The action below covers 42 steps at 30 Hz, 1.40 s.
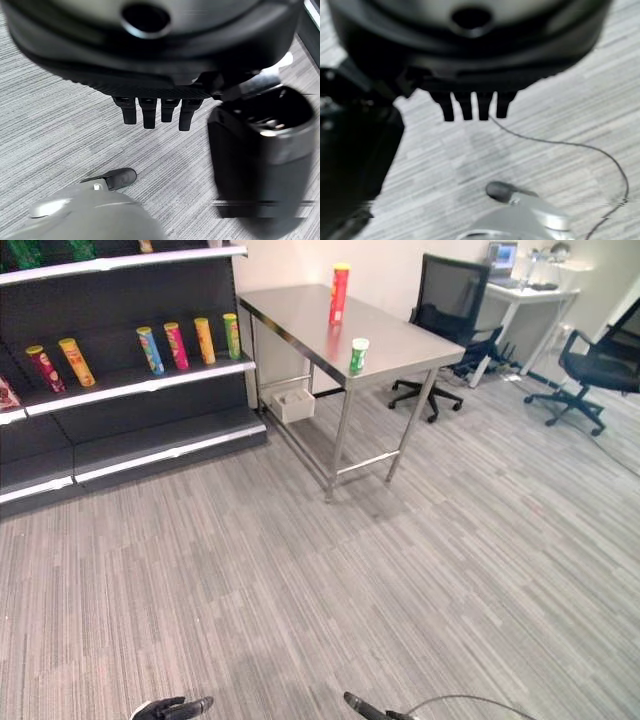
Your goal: Put the goods on the table back onto the shelves and tidy them up.
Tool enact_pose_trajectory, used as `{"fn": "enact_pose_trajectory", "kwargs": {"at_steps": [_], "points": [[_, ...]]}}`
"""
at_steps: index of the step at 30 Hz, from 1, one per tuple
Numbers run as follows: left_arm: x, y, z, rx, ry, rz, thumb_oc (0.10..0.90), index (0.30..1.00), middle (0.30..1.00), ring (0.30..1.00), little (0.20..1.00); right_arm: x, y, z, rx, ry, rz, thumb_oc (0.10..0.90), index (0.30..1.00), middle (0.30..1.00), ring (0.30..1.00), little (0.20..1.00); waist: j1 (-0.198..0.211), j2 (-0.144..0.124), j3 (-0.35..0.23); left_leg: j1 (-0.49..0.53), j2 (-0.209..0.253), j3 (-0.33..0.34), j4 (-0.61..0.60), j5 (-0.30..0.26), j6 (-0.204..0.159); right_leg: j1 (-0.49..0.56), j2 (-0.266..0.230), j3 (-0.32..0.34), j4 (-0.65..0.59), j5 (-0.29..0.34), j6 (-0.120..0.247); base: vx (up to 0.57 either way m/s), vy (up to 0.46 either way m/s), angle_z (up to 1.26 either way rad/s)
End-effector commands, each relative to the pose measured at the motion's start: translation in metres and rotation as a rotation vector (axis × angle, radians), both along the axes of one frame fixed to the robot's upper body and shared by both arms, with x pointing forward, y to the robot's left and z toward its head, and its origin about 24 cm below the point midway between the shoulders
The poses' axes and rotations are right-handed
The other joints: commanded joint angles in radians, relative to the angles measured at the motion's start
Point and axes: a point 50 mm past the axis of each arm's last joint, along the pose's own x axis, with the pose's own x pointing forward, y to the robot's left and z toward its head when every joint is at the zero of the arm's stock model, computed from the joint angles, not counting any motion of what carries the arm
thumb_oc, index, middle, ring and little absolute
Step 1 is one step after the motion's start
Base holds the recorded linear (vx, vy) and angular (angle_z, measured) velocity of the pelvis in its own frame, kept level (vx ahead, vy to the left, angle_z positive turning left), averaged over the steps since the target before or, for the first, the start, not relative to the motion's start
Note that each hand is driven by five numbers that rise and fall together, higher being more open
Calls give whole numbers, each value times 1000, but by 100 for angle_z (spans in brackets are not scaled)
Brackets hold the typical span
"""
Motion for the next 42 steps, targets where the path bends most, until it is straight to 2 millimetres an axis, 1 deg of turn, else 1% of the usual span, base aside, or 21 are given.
{"fn": "enact_pose_trajectory", "kwargs": {"at_steps": [1, 11, 17, 20, 22, 25, 27, 28, 29, 31, 32, 33, 34, 35, 36, 37, 38, 39, 40, 41, 42], "points": [[29, 5, 9, -11, -103, 16, 800, 900, 900, 900, 900, 27, -18, 13, -53, -102, 15, 800, 900, 900, 900, 900, -3, -18, 16, 6, 35, 20, -10, -22, -62, 8, -69, 1, -25, 12, 124, 0, 0, 0], [29, 6, 9, -22, -111, 48, 800, 900, 900, 900, 900, 21, -19, 11, -48, -71, 19, 800, 900, 900, 900, 900, 3, -22, 24, 14, 43, 19, -10, -25, -64, 9, -62, 0, -25, 8, 122, 22, -37, -2], [31, 7, 9, -22, -102, 35, 800, 900, 900, 900, 900, 25, -20, 12, -40, -79, 19, 800, 900, 900, 900, 900, 4, -23, 45, 6, 51, 17, 4, -22, -67, 8, -56, -2, -25, 4, 114, 18, -64, -1], [31, 7, 9, -23, -99, 40, 800, 900, 900, 900, 900, 27, -20, 12, -39, -80, 23, 800, 900, 900, 900, 900, 4, -23, 51, -7, 55, 16, 33, -33, -69, 9, -54, -4, -25, 0, 109, 19, -80, -2], [34, 8, 11, -23, -110, 42, 800, 900, 900, 900, 900, 29, -20, 13, -37, -89, 25, 800, 900, 900, 900, 900, 4, -26, 66, -43, 59, 10, 105, -49, -72, 5, -52, 0, -14, -6, 99, -12, -94, -1], [46, 6, 15, -30, -150, 20, 800, 900, 900, 900, 900, 32, -21, 14, -43, -94, 36, 800, 900, 900, 900, 900, 11, -37, 100, -130, 50, -6, 251, -60, -85, -5, -50, -2, 7, -21, 76, -32, -123, 6], [49, 5, 16, -34, -162, 16, 800, 900, 900, 900, 900, 34, -23, 16, -48, -103, 45, 800, 900, 900, 900, 900, 15, -42, 114, -184, 50, -27, 344, -41, -84, 0, -45, -4, 16, -29, 61, 34, -122, 15], [51, 4, 17, -38, -168, 16, 800, 900, 900, 900, 900, 35, -24, 17, -49, -108, 49, 800, 900, 900, 900, 900, 19, -45, 126, -220, 49, -42, 410, -10, -83, 3, -40, 0, 23, -35, 50, 23, -80, 13], [51, 4, 17, -38, -168, 17, 800, 900, 900, 900, 900, 36, -24, 17, -49, -108, 49, 800, 900, 900, 900, 900, 17, -44, 125, -225, 50, -45, 416, -12, -84, 1, -38, -2, 24, -35, 50, 25, -74, 7], [52, 2, 17, -41, -172, 26, 800, 900, 900, 900, 900, 39, -25, 19, -58, -120, 56, 800, 900, 900, 900, 900, 23, -48, 143, -291, 35, -65, 510, 31, -70, 11, -32, -5, 34, -51, 31, 106, -82, -2], [52, 1, 17, -48, -177, 33, 800, 900, 900, 900, 900, 41, -25, 19, -58, -127, 54, 800, 900, 900, 900, 900, 27, -47, 143, -320, 25, -63, 490, 25, -64, 18, -31, -9, 30, -59, 33, 263, -39, 10], [52, -1, 16, -53, -180, 32, 800, 900, 900, 900, 900, 47, -26, 22, -60, -156, 48, 800, 900, 900, 900, 900, 37, -47, 134, -346, 24, -41, 395, 10, -60, 32, -29, -7, 17, -72, 45, 286, 32, 19], [51, -2, 16, -55, -177, 32, 800, 900, 900, 900, 900, 49, -27, 24, -62, -167, 49, 800, 900, 900, 900, 900, 44, -42, 127, -362, 30, -32, 324, 41, -65, 44, -22, -6, 8, -78, 50, 437, 83, 12], [50, -2, 15, -54, -175, 34, 800, 900, 900, 900, 900, 55, -26, 26, -68, -191, 56, 800, 900, 900, 900, 900, 66, -30, 122, -387, 47, -27, 164, 131, -82, 77, -10, 4, -9, -96, 57, 405, 85, -4], [50, -2, 15, -51, -176, 31, 800, 900, 900, 900, 900, 57, -27, 27, -73, -199, 59, 800, 900, 900, 900, 900, 74, -26, 121, -411, 52, -21, 100, 155, -90, 93, -8, 9, -13, -107, 61, 540, 112, -28], [48, 0, 15, -40, -167, 24, 800, 900, 900, 900, 900, 63, -26, 29, -75, -215, 63, 800, 900, 900, 900, 900, 88, -25, 118, -447, 61, 12, 21, 185, -103, 134, -9, 28, -23, -125, 66, 459, 113, -25], [46, 2, 14, -33, -158, 23, 800, 900, 900, 900, 900, 64, -27, 29, -80, -215, 67, 800, 900, 900, 900, 900, 95, -22, 112, -462, 69, 26, 12, 193, -107, 156, -8, 43, -25, -138, 70, 507, 157, -28], [40, 5, 13, -28, -144, 40, 800, 900, 900, 900, 900, 65, -24, 29, -71, -214, 82, 800, 900, 900, 900, 900, 102, -19, 93, -445, 69, 30, -10, 183, -105, 164, -10, 58, -25, -144, 78, 483, 203, -32], [34, 8, 11, -19, -128, 43, 800, 900, 900, 900, 900, 64, -20, 28, -57, -209, 100, 800, 900, 900, 900, 900, 106, -14, 71, -422, 71, 27, -10, 209, -99, 184, -15, 73, -22, -157, 87, 430, 202, -60], [32, 9, 11, -19, -126, 47, 800, 900, 900, 900, 900, 63, -19, 27, -54, -208, 106, 800, 900, 900, 900, 900, 107, -14, 65, -413, 71, 28, -10, 226, -101, 186, -23, 78, -19, -162, 87, 271, 139, -86], [32, 9, 11, -19, -126, 47, 800, 900, 900, 900, 900, 63, -19, 27, -54, -208, 106, 800, 900, 900, 900, 900, 107, -14, 65, -413, 71, 28, -10, 226, -101, 186, -23, 78, -19, -162, 87, 351, 209, -93]]}}
